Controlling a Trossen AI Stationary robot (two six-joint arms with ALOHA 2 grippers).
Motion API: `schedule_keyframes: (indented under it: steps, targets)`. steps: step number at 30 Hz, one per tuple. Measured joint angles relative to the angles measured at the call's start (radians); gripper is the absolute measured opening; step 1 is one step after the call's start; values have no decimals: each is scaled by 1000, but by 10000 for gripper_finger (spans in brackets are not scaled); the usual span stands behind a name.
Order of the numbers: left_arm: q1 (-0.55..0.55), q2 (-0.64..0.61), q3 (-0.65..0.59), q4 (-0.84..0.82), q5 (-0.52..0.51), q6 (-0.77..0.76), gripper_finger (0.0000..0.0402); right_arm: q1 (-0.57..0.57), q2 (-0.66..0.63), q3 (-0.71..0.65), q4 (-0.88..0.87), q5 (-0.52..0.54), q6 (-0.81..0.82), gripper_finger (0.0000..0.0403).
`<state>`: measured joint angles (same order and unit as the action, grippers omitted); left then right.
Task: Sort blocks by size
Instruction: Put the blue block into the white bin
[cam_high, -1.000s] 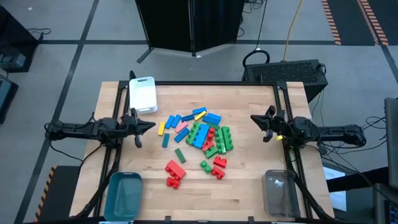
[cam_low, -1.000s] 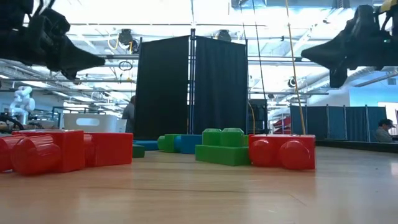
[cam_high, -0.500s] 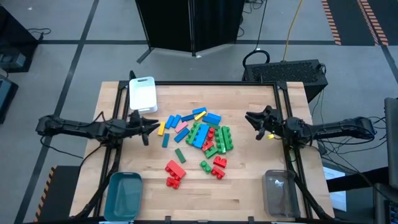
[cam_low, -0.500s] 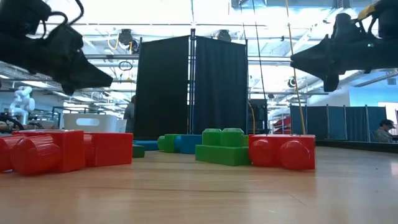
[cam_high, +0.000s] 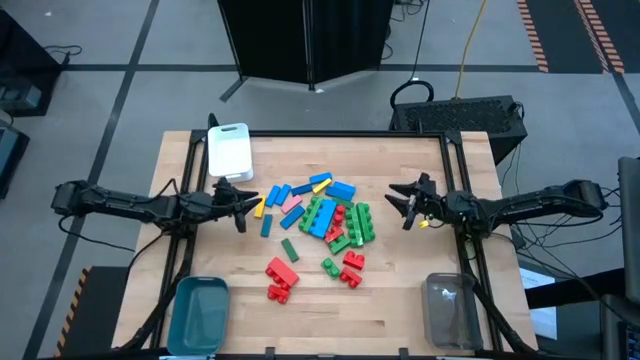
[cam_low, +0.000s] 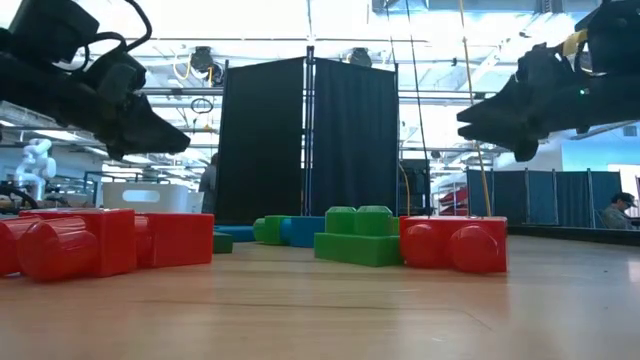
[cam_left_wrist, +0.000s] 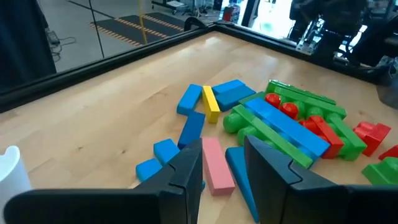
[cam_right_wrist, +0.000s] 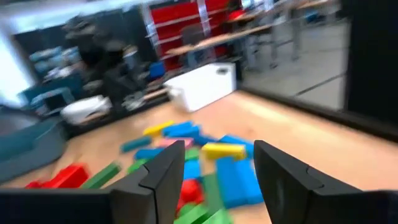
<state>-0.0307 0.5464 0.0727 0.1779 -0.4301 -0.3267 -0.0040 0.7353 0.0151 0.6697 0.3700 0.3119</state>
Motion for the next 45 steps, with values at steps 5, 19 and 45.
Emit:
schedule_keyframes:
  steps: [5, 19, 45]
  targets:
    - [14, 7, 4, 34, -7, -44, 109, 0, 37, 0, -1, -62, 65, 176]
    - [105, 305, 214, -160, 11, 3, 109, 45, 277, 226, -227, -54, -22, 176]
    - [208, 777, 491, -406, 145, -140, 241, 11, 601, 530, -271, -54, -148, 176]
